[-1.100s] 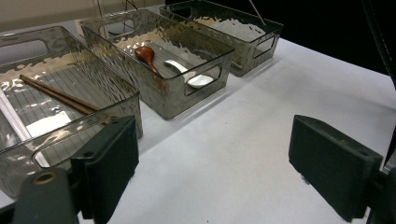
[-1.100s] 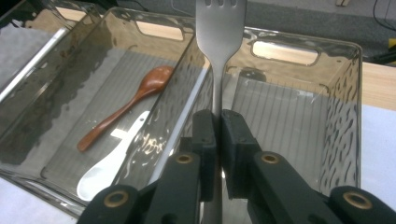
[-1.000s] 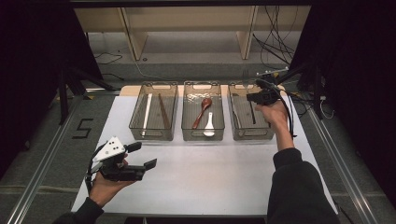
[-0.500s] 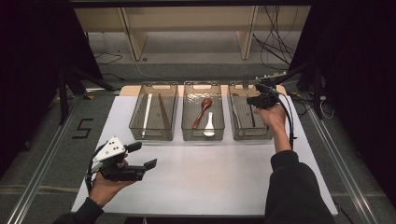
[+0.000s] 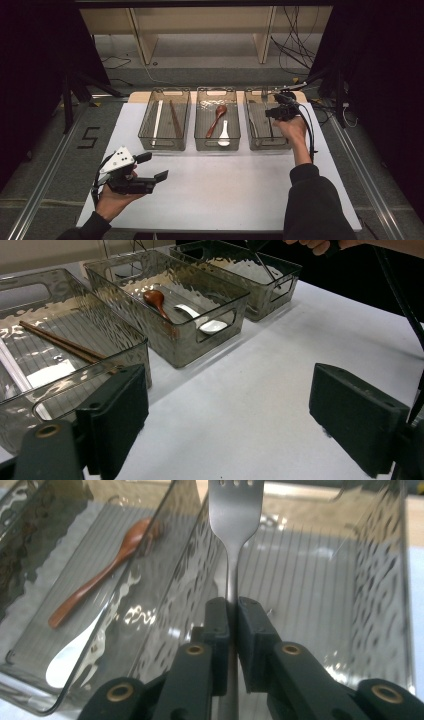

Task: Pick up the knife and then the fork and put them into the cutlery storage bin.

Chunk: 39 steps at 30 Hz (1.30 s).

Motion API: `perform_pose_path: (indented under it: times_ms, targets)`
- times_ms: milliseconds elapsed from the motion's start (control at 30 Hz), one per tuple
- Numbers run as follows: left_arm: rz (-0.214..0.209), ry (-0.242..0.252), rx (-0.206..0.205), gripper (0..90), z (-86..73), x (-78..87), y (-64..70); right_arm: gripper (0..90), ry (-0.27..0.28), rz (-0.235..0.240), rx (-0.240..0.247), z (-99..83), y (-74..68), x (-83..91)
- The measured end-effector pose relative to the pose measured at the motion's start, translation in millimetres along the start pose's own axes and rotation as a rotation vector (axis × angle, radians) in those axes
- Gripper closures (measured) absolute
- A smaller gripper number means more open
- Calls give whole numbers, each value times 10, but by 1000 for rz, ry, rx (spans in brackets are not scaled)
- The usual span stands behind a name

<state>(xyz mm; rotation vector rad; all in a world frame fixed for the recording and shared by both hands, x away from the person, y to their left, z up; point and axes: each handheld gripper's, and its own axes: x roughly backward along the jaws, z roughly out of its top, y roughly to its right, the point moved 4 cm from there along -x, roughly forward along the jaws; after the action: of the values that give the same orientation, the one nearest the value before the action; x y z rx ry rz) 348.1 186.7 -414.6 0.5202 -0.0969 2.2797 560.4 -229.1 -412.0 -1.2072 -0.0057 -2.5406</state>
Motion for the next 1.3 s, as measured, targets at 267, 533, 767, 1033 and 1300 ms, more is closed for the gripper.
perform_pose_path:
  times_ms: [267, 533, 767, 1033, 1300]
  targets:
    - [1, -1, 2, 155, -2, 3, -1, 638, -1, 22, -5, 10, 1, 54]
    - [2, -1, 2, 155, -3, 2, -2, 524, 3, 46, 25, -78, -28, 141]
    - [2, -4, 3, 155, -4, -6, 4, 447, 19, 73, 37, -177, -68, 229]
    - [3, -4, 7, 155, -11, -5, -2, 326, 69, 115, 43, -291, -193, 352]
    - [3, -4, 6, 155, -10, -13, 7, 316, 114, 132, 72, -453, -349, 456]
